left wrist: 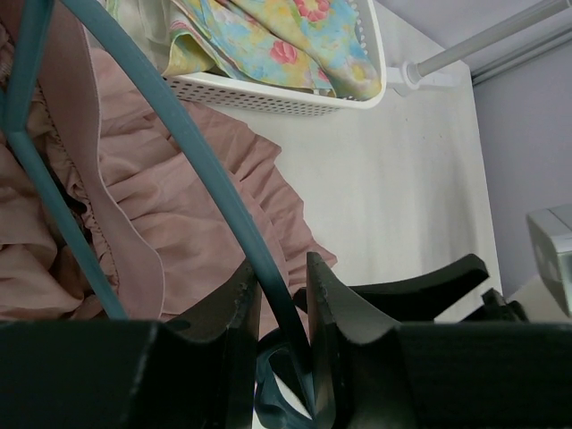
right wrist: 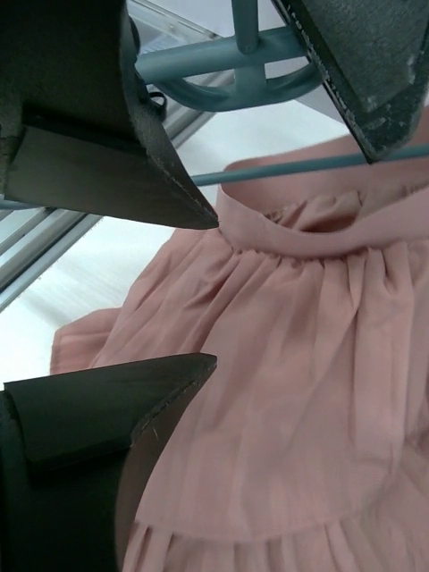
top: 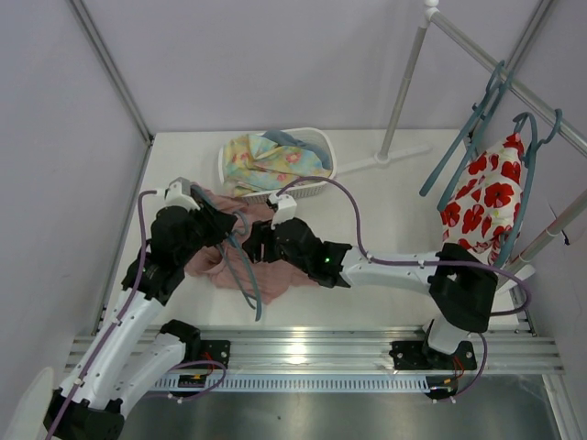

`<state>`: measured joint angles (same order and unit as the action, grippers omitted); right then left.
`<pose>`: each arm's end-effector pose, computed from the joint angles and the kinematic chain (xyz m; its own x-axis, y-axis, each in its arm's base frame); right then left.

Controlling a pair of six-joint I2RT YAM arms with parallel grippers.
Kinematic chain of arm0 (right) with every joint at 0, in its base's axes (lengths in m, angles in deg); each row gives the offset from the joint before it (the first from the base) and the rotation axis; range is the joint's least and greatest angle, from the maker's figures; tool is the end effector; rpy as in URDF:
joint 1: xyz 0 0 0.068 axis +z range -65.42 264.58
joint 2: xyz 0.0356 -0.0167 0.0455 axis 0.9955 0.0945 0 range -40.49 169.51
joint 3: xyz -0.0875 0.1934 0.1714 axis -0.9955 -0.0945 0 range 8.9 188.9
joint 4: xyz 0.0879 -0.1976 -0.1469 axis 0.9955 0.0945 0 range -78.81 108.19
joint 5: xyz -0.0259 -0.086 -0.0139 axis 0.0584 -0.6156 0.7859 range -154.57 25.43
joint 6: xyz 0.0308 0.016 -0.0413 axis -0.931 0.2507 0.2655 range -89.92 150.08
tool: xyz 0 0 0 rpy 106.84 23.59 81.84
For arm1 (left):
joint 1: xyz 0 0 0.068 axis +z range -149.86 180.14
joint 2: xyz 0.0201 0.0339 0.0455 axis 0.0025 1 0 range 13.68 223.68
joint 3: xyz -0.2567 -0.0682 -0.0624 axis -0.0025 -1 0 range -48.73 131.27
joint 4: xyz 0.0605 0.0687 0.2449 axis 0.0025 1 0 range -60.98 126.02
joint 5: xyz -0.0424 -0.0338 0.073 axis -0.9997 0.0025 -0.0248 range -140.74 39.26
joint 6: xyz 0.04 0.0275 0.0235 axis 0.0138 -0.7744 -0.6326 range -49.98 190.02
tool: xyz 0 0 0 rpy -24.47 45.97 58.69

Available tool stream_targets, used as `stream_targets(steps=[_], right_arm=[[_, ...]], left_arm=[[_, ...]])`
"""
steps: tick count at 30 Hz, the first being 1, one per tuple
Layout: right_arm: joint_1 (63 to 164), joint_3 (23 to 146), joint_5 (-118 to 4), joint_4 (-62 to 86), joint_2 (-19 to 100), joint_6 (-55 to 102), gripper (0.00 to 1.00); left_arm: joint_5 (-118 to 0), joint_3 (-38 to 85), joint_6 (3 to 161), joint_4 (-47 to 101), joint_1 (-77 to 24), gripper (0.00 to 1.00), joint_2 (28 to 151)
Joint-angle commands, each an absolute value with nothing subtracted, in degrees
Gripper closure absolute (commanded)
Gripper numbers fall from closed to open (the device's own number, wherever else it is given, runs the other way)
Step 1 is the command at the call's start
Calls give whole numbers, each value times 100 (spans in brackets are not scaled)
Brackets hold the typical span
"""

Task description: Place the skirt on the hanger

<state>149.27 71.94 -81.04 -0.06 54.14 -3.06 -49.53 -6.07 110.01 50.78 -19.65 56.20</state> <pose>0.1728 0.3417 0.2619 -0.5362 0.0924 -0.8390 -0.5496 0.7162 0.4301 0.1623 -0.0575 0.3121 -0.4713 -0.5133 -0.7172 0.0223 0.8060 -0.5915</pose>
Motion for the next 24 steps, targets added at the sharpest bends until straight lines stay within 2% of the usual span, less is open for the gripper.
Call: stream_targets(steps=[1,10,24], right_arm=[[14918,7446,-7574,-858,5671,-182,36],[14804,7806,-7029,-1237,6269,-217,31],[14786,8702,-7151,-920,7227,-226,33]], left_arm=[[-5031,-408,10887,4924,-1946,99,5525],[-5198,-610,10922,4862,-1937,99,5481],[-5145,-821,10895,4932,-1858,99,5393]])
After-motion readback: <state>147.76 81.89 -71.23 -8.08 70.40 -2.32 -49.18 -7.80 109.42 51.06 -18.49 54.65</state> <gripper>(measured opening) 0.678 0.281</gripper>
